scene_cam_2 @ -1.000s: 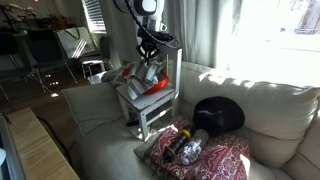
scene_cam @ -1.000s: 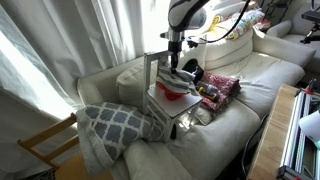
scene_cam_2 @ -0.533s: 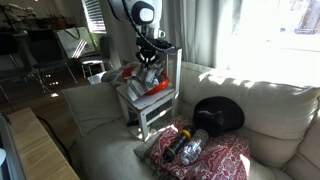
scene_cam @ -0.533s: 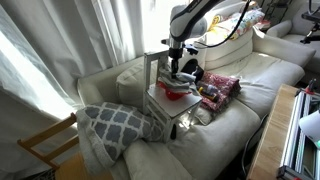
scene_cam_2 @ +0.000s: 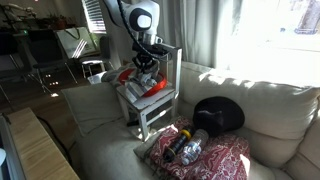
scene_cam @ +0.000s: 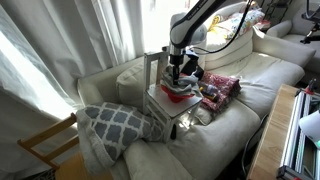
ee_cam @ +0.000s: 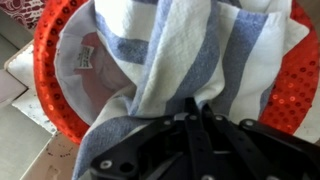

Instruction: Pick up the red hat and turn it upside down on the chair, pick up the striped towel and put it in the red hat

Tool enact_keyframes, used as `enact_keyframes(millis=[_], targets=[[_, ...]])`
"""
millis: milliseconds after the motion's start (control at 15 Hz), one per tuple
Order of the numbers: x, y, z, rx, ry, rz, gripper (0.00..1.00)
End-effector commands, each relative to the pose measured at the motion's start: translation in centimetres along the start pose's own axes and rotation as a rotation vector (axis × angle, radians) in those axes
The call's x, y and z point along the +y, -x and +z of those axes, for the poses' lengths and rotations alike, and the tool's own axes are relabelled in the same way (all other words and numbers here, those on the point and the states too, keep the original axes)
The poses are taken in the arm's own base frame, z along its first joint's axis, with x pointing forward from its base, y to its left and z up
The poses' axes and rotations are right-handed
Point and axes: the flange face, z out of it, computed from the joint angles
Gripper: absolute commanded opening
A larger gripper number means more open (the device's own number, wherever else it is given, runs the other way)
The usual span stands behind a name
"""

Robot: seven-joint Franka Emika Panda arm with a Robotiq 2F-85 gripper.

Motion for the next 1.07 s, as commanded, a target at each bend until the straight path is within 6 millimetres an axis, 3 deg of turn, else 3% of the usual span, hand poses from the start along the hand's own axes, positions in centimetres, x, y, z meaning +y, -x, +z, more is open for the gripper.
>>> enact_keyframes(millis=[0,333,400,600,1000], targets=[[-0.9,-0.2,2.0,-0.020,-0.026,0.035,0.01],[-1.2,-0.5,3.0,-0.020,-0.034,0.051,0.01],[-1.2,-0.7,2.7,-0.015,-0.033,0.056,0.30],[-1.1,-1.0,0.0,-0.025,-0.033,0.024,0.44],[-0.5,-0.5,-6.8,-0.109,0.000,-0.024,0.90]])
